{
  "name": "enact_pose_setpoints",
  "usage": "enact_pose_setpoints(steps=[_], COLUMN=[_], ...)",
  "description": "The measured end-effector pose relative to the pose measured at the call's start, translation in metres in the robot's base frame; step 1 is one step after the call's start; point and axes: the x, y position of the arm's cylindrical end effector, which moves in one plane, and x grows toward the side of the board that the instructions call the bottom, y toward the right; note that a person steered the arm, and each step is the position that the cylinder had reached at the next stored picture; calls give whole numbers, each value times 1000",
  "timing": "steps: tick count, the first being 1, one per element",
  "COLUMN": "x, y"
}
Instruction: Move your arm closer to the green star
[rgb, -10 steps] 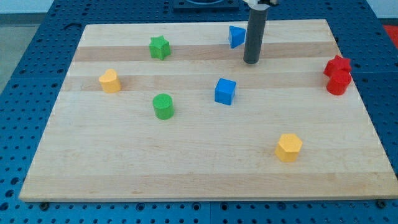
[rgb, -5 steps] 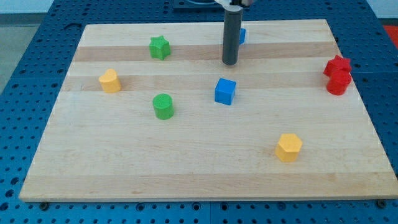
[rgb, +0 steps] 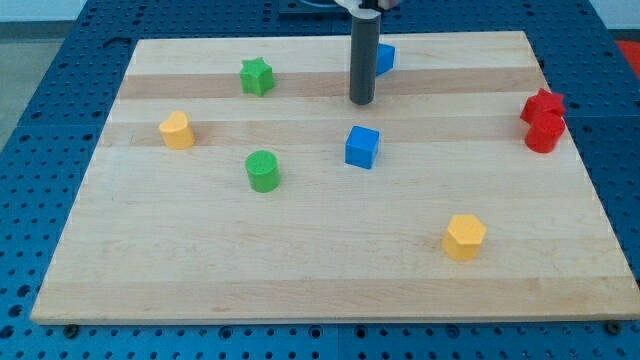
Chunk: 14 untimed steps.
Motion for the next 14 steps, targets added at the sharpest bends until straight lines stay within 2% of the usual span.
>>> enact_pose_setpoints(steps=[5,12,14], x=[0,0,-2], y=[-43,-54,-74])
